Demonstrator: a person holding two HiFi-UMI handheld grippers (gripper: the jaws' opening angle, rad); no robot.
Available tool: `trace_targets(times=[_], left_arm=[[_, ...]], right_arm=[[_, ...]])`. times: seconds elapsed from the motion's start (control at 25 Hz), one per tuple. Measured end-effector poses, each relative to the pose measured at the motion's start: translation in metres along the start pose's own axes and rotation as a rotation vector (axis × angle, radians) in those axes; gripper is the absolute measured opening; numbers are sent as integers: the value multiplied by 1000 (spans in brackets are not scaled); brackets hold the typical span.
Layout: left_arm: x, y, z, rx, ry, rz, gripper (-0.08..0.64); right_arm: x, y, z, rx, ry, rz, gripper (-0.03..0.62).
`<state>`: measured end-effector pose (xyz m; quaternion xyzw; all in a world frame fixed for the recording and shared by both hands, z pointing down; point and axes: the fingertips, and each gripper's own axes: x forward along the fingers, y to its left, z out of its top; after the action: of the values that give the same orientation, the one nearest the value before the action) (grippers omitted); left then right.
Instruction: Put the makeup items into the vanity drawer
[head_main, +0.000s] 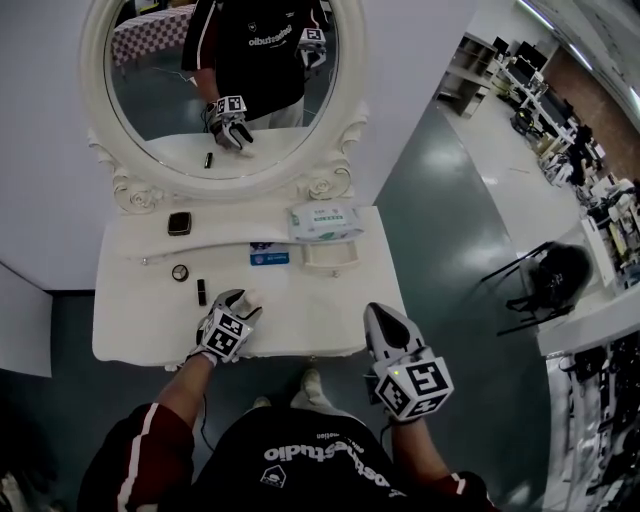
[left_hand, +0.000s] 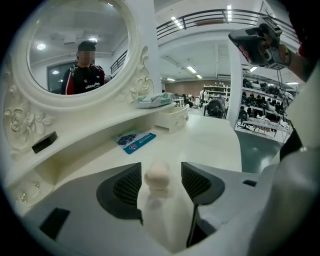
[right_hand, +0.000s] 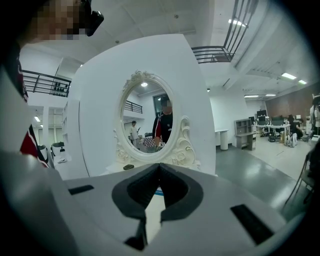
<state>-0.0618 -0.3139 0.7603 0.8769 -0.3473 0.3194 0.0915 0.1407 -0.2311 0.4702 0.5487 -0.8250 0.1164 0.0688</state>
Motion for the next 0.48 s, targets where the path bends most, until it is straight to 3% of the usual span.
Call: trace_targets(times=[0.48], left_arm=[[22,8,-15,-69,79,-6,238]], right_arm=[[-10,-19,-6,24,9,-46,3]])
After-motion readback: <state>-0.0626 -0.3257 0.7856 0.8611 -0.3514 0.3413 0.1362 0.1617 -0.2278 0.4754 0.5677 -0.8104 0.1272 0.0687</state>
